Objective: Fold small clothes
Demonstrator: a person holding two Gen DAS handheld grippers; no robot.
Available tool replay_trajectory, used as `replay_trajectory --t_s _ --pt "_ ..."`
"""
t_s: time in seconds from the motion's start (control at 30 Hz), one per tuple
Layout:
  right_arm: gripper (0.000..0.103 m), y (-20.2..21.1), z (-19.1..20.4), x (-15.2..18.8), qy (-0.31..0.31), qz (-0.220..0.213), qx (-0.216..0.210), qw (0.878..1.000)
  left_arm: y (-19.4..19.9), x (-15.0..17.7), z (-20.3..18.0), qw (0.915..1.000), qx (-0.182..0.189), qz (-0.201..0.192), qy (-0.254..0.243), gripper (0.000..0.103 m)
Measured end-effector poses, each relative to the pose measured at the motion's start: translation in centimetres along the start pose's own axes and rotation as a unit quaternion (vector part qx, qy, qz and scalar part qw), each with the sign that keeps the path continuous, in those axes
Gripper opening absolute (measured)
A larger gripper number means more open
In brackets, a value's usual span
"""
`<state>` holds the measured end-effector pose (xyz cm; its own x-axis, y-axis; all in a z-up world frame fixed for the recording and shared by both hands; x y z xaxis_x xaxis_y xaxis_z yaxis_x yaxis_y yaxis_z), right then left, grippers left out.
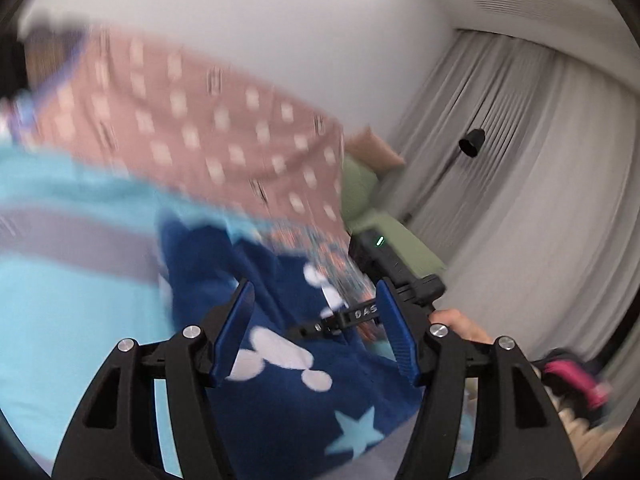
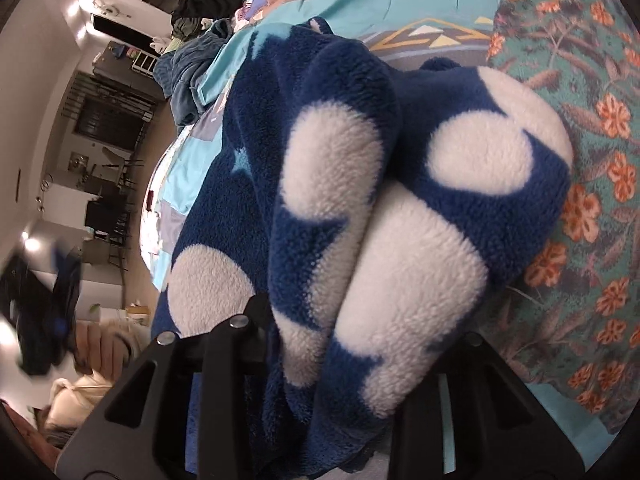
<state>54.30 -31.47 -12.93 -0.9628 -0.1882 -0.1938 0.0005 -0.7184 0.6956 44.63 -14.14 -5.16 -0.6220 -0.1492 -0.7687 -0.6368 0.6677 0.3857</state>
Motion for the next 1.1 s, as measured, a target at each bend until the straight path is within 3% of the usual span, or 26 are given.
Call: replay_trajectory --t_s 0.03,0.13,0.3,0.43,0.53,0.63,0.77,0.97,1.1 --pt "0.033 0.0 0.0 0.0 -0.001 -0.002 0.005 1.0 -1.9 0.6 0.5 0.9997 0.006 0.023 0.01 0.063" --pt "0.039 0.2 -0.3 0.0 -0.025 -0.006 0.017 1.0 -6.8 4.3 1.8 0.9969 -0.026 0.074 -0.006 0.061" --pt "0.048 2.7 -0.1 1.0 -0.054 -0.06 0.096 0.992 -8.0 5.6 1.6 0.9967 -0.017 0.079 -0.007 0.06" --pt "0.075 6.1 2.5 3.1 -0.006 -0.148 0.196 0.969 -8.6 5.4 2.4 0.9954 -0.021 0.094 0.0 0.061" --pt "0.076 8.6 3.9 4.9 0.016 -0.198 0.228 0.953 -8.4 5.6 2.4 0.9955 -0.02 0.093 0.003 0.062" --pt "0.076 9.6 6.0 6.0 0.048 -0.242 0.21 0.946 -8.4 5.7 2.1 0.9955 -0.022 0.093 -0.001 0.063" --pt "0.076 5.1 8.7 7.6 0.154 -0.216 0.172 0.949 -8.1 5.6 2.4 0.995 -0.01 0.098 0.013 0.064" --pt "0.076 -0.2 4.9 9.4 0.205 -0.171 0.226 0.937 -7.7 5.1 2.6 0.9895 0.022 0.137 0.039 0.064" --pt "0.078 -0.3 2.9 9.9 0.17 -0.183 0.184 0.951 -7.0 4.0 2.2 0.9869 0.029 0.156 0.031 0.066"
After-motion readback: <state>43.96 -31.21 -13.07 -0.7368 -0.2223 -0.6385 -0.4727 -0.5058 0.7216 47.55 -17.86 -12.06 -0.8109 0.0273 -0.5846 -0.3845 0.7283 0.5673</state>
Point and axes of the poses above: each gripper's, at about its wrist camera, not at the fingertips, and y roughly against the way its jaws point, z to its left, x to its underside, the point moved 9 cm from there along -y, roughly the way its jaws point, and after that the axes turned 7 degrees about -x, right-handed, at the moved point
